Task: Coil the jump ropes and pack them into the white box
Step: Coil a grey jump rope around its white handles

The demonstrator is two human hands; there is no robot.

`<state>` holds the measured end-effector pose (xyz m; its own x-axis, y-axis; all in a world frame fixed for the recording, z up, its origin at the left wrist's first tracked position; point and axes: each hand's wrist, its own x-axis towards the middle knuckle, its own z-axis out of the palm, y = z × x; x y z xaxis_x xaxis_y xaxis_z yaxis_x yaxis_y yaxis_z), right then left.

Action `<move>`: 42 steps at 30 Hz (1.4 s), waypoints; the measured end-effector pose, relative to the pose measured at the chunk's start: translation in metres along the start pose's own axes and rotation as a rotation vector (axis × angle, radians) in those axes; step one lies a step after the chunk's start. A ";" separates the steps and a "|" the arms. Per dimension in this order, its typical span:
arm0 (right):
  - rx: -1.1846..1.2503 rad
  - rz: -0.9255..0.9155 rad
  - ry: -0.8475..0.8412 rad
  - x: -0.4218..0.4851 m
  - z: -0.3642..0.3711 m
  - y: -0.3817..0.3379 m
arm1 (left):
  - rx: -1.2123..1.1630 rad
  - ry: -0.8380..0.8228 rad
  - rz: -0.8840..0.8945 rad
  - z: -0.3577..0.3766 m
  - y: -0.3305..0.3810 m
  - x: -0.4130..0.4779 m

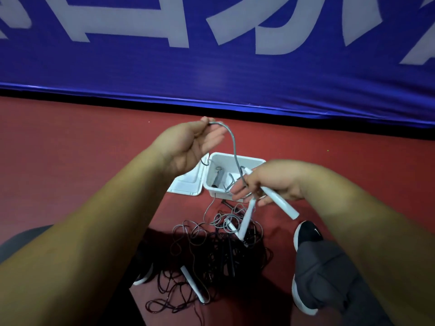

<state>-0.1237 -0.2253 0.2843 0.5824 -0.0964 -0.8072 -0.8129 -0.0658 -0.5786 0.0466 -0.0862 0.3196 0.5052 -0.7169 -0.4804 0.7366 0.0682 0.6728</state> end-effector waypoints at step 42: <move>0.130 -0.243 0.042 -0.011 0.008 -0.010 | 1.672 -0.206 0.556 -0.015 -0.023 -0.005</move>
<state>-0.1218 -0.2160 0.2978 0.7571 -0.1343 -0.6393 -0.6411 0.0354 -0.7667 0.0343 -0.0733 0.2983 0.3562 -0.9338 -0.0345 -0.7533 -0.3088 0.5806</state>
